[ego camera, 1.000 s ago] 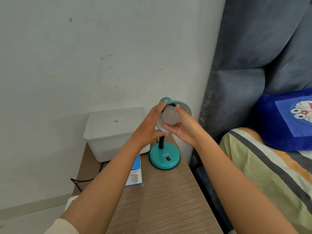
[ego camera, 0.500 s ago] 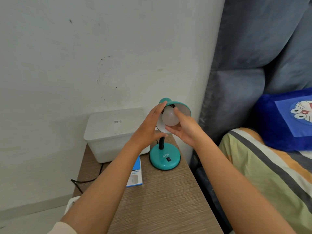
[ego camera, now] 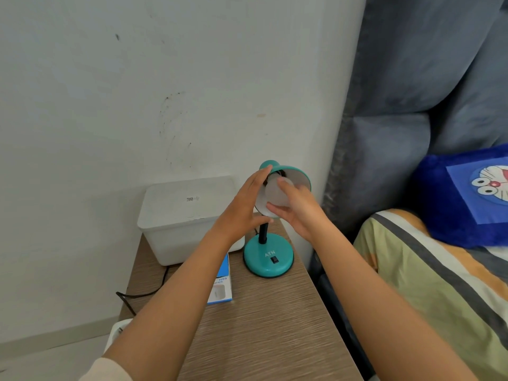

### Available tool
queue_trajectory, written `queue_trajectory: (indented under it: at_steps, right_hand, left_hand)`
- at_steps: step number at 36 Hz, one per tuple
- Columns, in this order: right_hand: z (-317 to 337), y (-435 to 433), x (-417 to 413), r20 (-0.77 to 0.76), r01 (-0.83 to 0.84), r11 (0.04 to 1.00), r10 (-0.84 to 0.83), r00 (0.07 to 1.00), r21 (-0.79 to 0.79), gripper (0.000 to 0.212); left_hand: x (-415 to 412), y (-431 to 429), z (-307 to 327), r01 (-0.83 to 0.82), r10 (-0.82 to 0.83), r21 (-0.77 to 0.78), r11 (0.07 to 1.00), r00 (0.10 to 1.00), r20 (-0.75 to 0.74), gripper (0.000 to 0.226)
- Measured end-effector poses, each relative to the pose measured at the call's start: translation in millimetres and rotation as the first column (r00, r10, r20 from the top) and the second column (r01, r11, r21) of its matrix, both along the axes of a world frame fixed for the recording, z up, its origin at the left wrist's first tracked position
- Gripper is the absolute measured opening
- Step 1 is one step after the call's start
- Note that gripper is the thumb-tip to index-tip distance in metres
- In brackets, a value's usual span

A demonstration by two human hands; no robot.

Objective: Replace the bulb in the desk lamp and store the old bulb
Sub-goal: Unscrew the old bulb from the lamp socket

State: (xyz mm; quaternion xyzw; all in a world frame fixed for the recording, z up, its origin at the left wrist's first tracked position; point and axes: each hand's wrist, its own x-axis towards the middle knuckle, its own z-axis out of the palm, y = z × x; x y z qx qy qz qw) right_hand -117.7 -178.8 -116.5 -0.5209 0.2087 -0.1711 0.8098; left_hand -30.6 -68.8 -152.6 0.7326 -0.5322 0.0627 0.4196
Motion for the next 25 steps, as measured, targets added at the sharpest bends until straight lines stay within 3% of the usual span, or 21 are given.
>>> queue_trajectory:
  at_steps: [3, 7, 11, 15, 19, 22, 23, 25]
  right_hand:
    - [0.7, 0.3, -0.4, 0.014, 0.066, 0.993, -0.065, 0.998, -0.099, 0.051]
    - [3.7, -0.3, -2.4, 0.028, -0.008, 0.994, 0.005, 1.000, 0.110, 0.034]
    - [1.1, 1.4, -0.2, -0.019, 0.082, 0.987, -0.085, 0.996, -0.138, 0.050]
    - [2.3, 0.9, -2.0, 0.014, 0.004, 0.997, -0.005, 1.000, 0.073, 0.038]
    - [1.2, 1.5, -0.5, 0.030, 0.037, 0.999, -0.036, 0.999, -0.016, 0.048]
    - [-0.5, 3.0, 2.8, 0.033, 0.052, 0.998, -0.053, 0.998, 0.041, 0.054]
    - [-0.4, 3.9, 2.9, 0.021, 0.055, 0.998, -0.056, 0.998, 0.018, 0.053]
    - [-1.0, 4.9, 3.0, -0.033, 0.081, 0.978, -0.089, 0.995, -0.193, 0.048]
  left_hand:
    - [-0.3, 0.0, 0.2, -0.002, 0.002, -0.001, 1.000, 1.000, 0.001, 0.101]
    - [-1.2, 0.3, 0.5, -0.004, 0.004, 0.003, 1.000, 1.000, 0.000, 0.099]
    - [-2.3, -0.2, 1.1, -0.005, 0.005, -0.004, 1.000, 1.000, 0.006, 0.097]
    - [-1.9, -0.4, 0.4, 0.001, -0.001, 0.004, 1.000, 1.000, -0.004, 0.097]
    - [0.4, -0.5, 0.2, -0.008, 0.008, 0.007, 1.000, 1.000, -0.012, 0.099]
    - [0.9, -0.8, -0.1, -0.005, 0.005, 0.018, 1.000, 1.000, -0.021, 0.100]
    - [0.9, -1.2, -0.3, -0.003, 0.004, 0.017, 1.000, 1.000, -0.024, 0.100]
    - [0.3, -1.9, -0.3, 0.001, 0.000, 0.009, 1.000, 1.000, -0.021, 0.099]
